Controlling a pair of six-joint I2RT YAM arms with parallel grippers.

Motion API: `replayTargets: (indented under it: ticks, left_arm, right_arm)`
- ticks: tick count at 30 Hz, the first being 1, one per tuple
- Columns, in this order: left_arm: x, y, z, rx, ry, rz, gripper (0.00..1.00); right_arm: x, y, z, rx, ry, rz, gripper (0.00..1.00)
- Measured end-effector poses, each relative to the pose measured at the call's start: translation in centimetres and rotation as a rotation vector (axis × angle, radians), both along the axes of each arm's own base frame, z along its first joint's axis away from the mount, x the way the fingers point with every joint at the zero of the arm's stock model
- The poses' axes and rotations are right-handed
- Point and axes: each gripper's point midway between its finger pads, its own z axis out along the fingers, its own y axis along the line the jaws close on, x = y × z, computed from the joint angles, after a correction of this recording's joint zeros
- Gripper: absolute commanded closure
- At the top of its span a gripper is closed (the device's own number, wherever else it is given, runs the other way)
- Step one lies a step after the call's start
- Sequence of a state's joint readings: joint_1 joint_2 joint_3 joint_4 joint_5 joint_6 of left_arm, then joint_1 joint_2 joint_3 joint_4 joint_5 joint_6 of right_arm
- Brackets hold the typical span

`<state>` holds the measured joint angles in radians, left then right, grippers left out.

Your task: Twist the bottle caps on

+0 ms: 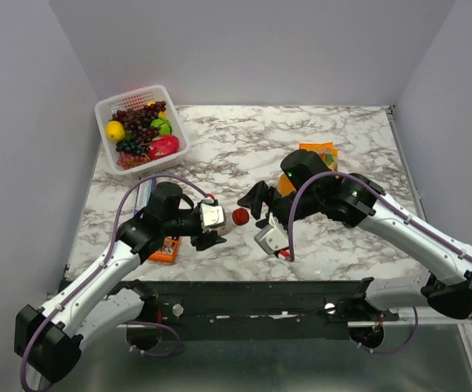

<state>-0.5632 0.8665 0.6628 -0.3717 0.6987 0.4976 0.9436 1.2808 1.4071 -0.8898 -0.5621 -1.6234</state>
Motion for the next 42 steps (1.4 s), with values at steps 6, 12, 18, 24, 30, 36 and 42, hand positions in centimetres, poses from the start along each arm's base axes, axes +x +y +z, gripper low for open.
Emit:
replayTargets:
  ticks: [6,12,18,24,30,36,42]
  left_arm:
    - [-0.1,-0.2,-0.1,0.002,0.006,-0.011,1.00]
    - [-0.1,-0.4,0.3,-0.005,-0.005,-0.017,1.00]
    - [-0.1,-0.5,0.4,-0.005,-0.006,-0.017,1.00]
    - [-0.1,-0.5,0.4,-0.006,-0.007,-0.017,1.00]
    - [-0.1,-0.5,0.4,-0.005,-0.005,-0.016,1.00]
    - [0.0,-0.5,0.2,-0.001,0.003,-0.009,1.00]
    - [2.0,0.2,0.4,0.019,-0.047,0.092,1.00]
  right_arm:
    - [-0.2,0.5,0.1,0.006,-0.017,0.045,0.31]
    - [-0.1,0.9,-0.3,-0.042,0.007,0.066,0.35]
    - [-0.3,0.7,-0.8,-0.076,0.025,0.079,0.46]
    - [-0.4,0.6,-0.8,-0.086,0.029,0.084,0.57]
    - [-0.3,0.7,-0.9,-0.085,0.049,0.065,0.62]
    - [0.0,1.1,-0.8,-0.104,0.122,0.012,0.76]
    - [1.7,3.1,0.4,-0.190,0.376,-0.158,0.82]
